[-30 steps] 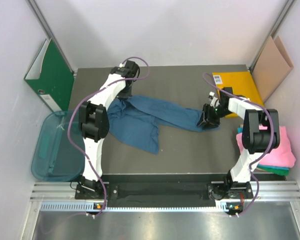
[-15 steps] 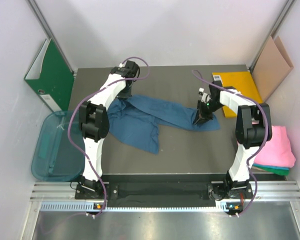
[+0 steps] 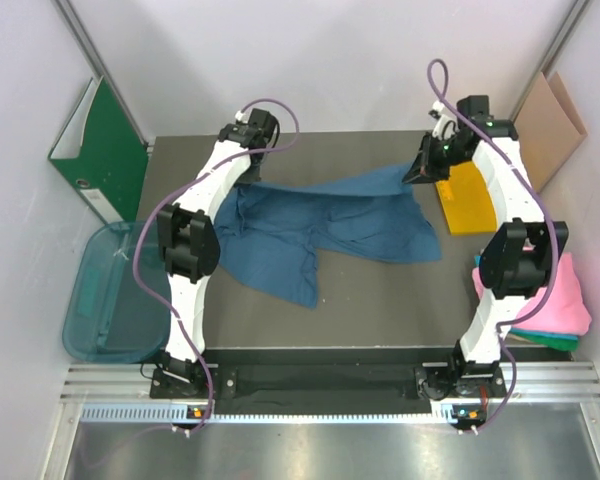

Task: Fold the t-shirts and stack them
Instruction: Flatten out the tshirt

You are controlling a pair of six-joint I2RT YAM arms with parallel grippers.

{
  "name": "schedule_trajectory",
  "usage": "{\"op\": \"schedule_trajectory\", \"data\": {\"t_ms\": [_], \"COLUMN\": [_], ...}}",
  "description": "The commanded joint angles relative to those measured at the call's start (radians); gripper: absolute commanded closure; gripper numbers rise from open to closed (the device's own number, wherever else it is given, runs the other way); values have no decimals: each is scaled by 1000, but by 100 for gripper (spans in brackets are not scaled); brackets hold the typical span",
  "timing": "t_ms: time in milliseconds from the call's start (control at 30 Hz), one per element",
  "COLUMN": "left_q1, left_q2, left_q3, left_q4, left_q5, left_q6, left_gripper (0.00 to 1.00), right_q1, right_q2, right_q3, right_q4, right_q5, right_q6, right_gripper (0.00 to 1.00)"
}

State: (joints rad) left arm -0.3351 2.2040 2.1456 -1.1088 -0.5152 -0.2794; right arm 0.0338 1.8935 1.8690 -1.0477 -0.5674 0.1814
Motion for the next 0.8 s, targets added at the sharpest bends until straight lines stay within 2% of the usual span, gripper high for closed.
{"op": "schedule_trajectory", "data": {"t_ms": [0,100,167,233,267,300,400,433,533,600,767], "left_q1": [7,25,31,33,33,31,30,27,18,13,7], "left_q2": [-32,-104,-138,-165,-165,-156,-135,-135,-139,-141,-135], "left_q3": [106,125,103,85,80,76,45,31,-33,-67,-78], "left_q4": [-13,35,73,119,118,106,83,81,98,101,99], "left_q5": [-111,-143,-125,-94,-66,-54,-13,-5,10,20,35], "left_q6": [9,-4,-10,-6,-9,-12,-27,-30,-37,-43,-43], "left_gripper": [100,100,100,100,100,100,100,100,100,100,100], "right_q1": [-26,-71,-77,-77,-77,-77,-77,-77,-77,-77,-77], "right_q2": [-60,-94,-114,-102,-97,-93,-97,-112,-161,-166,-139], "right_q3": [71,75,45,18,-40,-82,-276,-356,-467,-485,-542], "right_q4": [26,98,144,137,129,130,208,231,331,330,412], "right_q5": [-48,-72,-83,-83,-78,-77,-66,-65,-75,-81,-173], "right_q6": [49,101,128,127,122,107,109,112,142,141,167], "right_gripper": [100,100,97,89,84,72,46,44,39,38,40]}}
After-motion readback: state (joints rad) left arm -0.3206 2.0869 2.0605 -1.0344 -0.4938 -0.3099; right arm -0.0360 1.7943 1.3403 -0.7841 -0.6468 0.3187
